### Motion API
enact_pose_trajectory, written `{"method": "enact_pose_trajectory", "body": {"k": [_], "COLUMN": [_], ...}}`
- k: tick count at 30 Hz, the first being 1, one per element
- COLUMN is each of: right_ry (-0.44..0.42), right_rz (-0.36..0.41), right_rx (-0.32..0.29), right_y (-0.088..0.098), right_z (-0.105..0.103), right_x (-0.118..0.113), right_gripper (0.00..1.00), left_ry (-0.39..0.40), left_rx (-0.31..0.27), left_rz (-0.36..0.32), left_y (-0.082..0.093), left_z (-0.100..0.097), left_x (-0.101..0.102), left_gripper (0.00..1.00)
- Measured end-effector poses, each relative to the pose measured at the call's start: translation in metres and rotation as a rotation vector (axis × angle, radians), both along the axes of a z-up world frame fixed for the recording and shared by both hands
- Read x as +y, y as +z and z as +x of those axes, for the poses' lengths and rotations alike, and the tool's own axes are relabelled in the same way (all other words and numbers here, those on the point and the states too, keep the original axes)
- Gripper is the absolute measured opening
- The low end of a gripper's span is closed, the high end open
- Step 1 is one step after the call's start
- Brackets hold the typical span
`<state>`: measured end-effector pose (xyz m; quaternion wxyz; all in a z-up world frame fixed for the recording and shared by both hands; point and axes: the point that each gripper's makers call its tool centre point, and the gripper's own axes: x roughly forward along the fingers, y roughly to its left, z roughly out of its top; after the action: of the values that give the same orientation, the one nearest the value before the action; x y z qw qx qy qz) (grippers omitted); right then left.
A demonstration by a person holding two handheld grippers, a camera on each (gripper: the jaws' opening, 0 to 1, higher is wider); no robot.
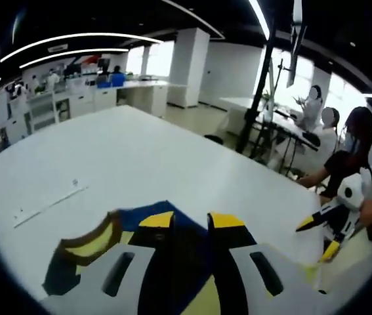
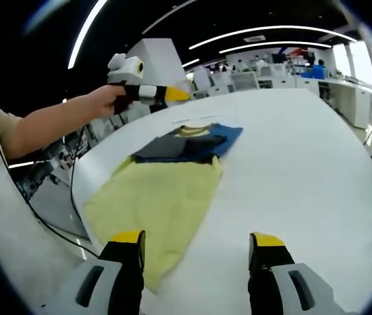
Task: Fold the garment on the visible template until the final outline fits inside the template.
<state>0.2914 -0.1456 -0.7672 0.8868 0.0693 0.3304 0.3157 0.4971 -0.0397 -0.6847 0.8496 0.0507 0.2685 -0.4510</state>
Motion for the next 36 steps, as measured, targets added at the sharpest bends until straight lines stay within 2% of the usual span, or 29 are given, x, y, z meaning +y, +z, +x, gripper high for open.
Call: {"method": "enact_pose_trajectory", "body": {"k": [9,16,24,36], "right_ry": [-0.004,-0.016,-0.028,-0.047], "right_rz": [0.003,0.002,0.0,-0.01], "right_rx": [-0.014,-0.017,-0.021,-0.024], "right_y": [0.005,0.006,0.01,0.013], "right_z": [0.001,-0.001,-0.003,-0.003], "right_x": [-0.003,-0.008,-0.014,-0.027], "right_gripper": [0.62,0.62,0.62,0.62], "left_ry": [-0.05,-0.093,-0.118,-0.117], "left_rx": [0.029,0.056,0.075,0.083], "left_rz": [0.059,0.107,0.204,0.279], "left_y": [-0.03,-0.055,-0.086,-0.106], "left_z": [-0.012,-0.022,-0.026,-0.02], "left_x": [-0.016,-0.026,-0.025,-0.025], "left_gripper": [0.15,0.09,0.07,0.08]}}
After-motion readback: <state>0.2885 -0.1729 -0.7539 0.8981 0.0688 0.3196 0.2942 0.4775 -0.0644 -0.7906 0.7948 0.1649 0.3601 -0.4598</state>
